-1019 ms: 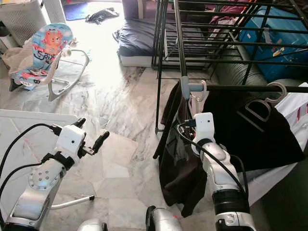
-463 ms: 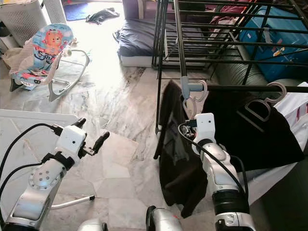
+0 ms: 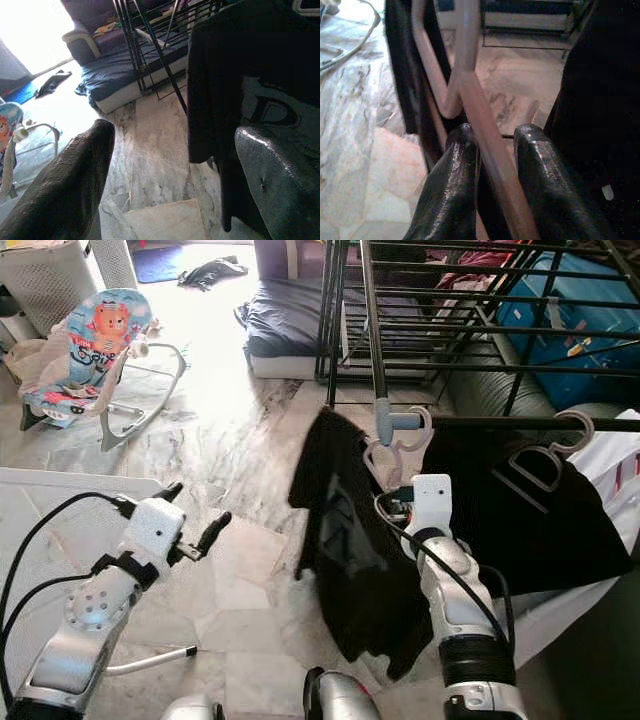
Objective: Hang hanger
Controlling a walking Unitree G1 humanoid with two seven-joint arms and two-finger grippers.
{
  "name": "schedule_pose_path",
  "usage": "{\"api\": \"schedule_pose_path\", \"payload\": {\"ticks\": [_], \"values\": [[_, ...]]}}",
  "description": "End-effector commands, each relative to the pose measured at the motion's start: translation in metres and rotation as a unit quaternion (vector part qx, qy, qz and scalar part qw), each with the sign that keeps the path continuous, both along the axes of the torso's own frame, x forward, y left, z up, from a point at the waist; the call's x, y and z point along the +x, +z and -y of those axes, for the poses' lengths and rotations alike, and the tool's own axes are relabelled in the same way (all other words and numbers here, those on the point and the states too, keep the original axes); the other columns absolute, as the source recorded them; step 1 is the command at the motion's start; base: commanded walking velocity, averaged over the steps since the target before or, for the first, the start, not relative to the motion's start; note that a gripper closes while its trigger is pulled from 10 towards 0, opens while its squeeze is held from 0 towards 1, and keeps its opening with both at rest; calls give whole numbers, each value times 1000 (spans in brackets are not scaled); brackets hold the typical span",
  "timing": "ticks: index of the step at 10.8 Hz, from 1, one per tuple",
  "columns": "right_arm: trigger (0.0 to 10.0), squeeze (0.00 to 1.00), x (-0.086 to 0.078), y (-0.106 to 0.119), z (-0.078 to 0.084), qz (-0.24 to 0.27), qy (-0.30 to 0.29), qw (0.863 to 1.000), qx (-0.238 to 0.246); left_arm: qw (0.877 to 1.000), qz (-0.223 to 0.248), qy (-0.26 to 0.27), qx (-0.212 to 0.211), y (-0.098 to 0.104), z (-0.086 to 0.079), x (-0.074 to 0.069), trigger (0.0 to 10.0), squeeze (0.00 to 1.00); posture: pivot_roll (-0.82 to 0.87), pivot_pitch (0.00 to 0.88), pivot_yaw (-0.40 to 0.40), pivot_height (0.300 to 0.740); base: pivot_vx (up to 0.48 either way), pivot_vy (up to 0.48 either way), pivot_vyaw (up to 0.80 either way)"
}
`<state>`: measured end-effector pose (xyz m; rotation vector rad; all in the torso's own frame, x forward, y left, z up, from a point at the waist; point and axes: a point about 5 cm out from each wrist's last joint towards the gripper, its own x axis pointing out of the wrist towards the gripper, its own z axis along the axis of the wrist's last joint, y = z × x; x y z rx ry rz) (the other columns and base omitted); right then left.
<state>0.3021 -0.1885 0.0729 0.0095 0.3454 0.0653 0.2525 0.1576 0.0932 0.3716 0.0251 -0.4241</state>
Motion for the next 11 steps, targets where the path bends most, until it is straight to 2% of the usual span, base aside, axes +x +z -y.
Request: {"api": "schedule_pose_path", "payload": {"ticks": [1,3,8,10,11], "values": [[0,0,2,10,-3,27,1,1000,3,1000,-1,-2,7,-1,1,0,10000,0,-11,88,-14,740,0,0,0],[0,0,2,14,-9,43,-6,999,31,1000,-1,-4,8,-2,2,0,10000,0,-12,86,-18,740,0,0,0],[0,0,-3,16,-6,49,-14,998,21,1000,-2,-12,22,-5,5,0,10000,0,-19,84,-19,740,0,0,0],[0,0,-6,23,-9,91,-7,996,-13,999,-2,-14,30,-5,6,0,10000,0,-17,86,-21,740,0,0,0],[471,0,-11,31,-11,132,-5,990,-40,999,-2,-9,32,-6,6,0,10000,0,-18,79,-25,740,0,0,0]]}}
